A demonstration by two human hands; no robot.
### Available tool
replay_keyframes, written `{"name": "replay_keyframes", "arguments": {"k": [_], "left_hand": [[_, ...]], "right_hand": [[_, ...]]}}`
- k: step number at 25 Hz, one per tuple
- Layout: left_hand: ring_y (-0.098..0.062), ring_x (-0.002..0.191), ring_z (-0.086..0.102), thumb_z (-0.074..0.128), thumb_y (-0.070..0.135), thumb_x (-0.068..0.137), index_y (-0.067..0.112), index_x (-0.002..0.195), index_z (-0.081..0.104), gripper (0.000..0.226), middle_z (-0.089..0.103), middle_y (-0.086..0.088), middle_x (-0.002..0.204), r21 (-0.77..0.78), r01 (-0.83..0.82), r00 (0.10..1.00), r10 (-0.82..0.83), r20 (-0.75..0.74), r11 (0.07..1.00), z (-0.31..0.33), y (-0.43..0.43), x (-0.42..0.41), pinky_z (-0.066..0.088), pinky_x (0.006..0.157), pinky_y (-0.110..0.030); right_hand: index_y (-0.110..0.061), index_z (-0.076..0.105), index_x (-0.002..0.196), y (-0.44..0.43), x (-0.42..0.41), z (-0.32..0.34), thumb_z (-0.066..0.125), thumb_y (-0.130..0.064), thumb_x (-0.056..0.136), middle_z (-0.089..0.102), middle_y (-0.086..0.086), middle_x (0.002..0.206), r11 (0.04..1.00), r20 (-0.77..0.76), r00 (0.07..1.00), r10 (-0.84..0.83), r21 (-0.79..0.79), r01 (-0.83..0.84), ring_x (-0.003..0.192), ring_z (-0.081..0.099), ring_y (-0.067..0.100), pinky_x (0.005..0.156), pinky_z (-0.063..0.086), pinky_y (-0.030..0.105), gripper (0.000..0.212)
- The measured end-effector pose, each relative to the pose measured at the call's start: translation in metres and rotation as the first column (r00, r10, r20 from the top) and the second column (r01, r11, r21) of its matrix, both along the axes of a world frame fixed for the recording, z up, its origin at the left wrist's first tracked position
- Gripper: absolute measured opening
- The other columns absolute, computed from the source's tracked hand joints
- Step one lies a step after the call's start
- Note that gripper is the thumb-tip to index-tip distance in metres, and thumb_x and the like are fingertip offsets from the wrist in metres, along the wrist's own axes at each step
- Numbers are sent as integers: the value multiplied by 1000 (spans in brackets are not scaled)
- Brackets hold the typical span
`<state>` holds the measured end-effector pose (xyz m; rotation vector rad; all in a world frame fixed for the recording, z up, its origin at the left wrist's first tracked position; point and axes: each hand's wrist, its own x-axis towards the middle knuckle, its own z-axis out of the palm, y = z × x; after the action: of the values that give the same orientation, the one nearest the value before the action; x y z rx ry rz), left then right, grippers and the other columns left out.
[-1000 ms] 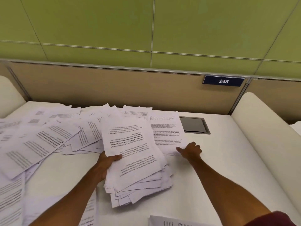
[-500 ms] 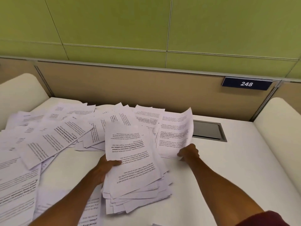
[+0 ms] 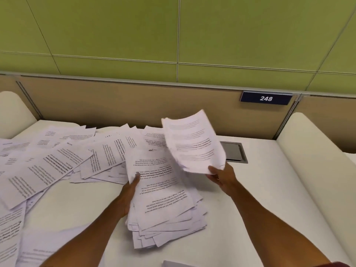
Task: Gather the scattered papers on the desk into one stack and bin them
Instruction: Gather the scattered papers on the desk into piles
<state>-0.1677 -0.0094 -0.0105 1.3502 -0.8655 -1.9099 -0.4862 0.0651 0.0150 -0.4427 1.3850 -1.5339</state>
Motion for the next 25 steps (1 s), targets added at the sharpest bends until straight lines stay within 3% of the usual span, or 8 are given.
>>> {"name": "replay_keyframes", "arguments": {"k": [3, 5, 9, 12, 14, 18, 22, 25], "left_hand": [[-30, 108, 62, 42, 59, 91, 19, 120, 61, 53, 68, -10, 117, 16, 74, 989, -71, -131, 997, 5, 2, -18, 50, 90, -43], [-30, 109, 61, 63, 27, 90, 12, 129, 56, 42, 63, -13, 127, -107, 9, 1000, -7, 16, 994, 0, 6, -27, 49, 94, -42], [-26, 105, 59, 66, -6, 82, 8, 135, 49, 57, 59, -15, 130, -249, -27, 975, 81, 209, 968, 1, 13, -23, 49, 92, -37], [-19, 109, 62, 70, 2, 81, 19, 127, 54, 51, 66, 2, 119, -375, 10, 995, 27, 92, 927, 26, 11, -24, 52, 90, -30], [-10, 106, 66, 69, 4, 82, 28, 116, 58, 43, 70, 14, 109, -496, 56, 998, -42, 40, 867, 56, 7, -32, 56, 83, -23], [-16, 101, 69, 71, 16, 82, 30, 104, 66, 26, 74, 9, 103, -633, 114, 993, -78, 85, 766, 107, -4, -49, 59, 79, -29], [-12, 96, 67, 81, 23, 73, 27, 111, 60, 44, 70, 3, 105, -671, 121, 991, -46, 129, 731, 106, 4, -52, 59, 72, -24], [-14, 93, 65, 81, 11, 71, 16, 116, 56, 52, 67, 1, 101, -598, 50, 992, 28, 120, 800, 83, 20, -52, 55, 62, -16]], "right_hand": [[-2, 61, 115, 16, 21, -13, 78, -2, 77, 71, 13, 99, 889, -235, 869, 435, 261, -375, 77, 71, 25, 60, 61, 34, 42], [-9, 68, 90, 22, 28, -15, 84, -28, 72, 72, 9, 82, 736, -316, 681, 660, 450, -505, 65, 68, 17, 58, 57, 28, 31], [-9, 60, 87, 16, 20, 3, 68, -79, 57, 62, 13, 91, 867, -578, 687, 441, 472, -160, 82, 62, 21, 75, 47, 30, 77], [-7, 40, 141, 5, 11, 27, 82, -53, 66, 52, 14, 138, 914, -526, 768, 365, 361, -187, 125, 53, 28, 99, 46, 35, 98], [-6, 47, 137, -4, 8, 52, 90, -45, 53, 60, 13, 134, 929, -439, 820, 367, 133, -344, 115, 63, 22, 90, 54, 30, 101], [-18, 73, 99, -15, 12, 90, 83, -9, 71, 77, 0, 102, 936, -437, 876, 205, -173, -305, 90, 74, 16, 84, 60, 38, 31], [-21, 73, 99, -7, 22, 77, 85, -11, 69, 77, -6, 98, 954, -446, 885, 133, -185, -236, 89, 74, 13, 74, 60, 25, 34], [-9, 66, 115, 8, 36, 51, 78, -13, 80, 73, 6, 111, 956, -541, 825, 164, -118, -268, 103, 69, 25, 82, 60, 35, 38]]}}
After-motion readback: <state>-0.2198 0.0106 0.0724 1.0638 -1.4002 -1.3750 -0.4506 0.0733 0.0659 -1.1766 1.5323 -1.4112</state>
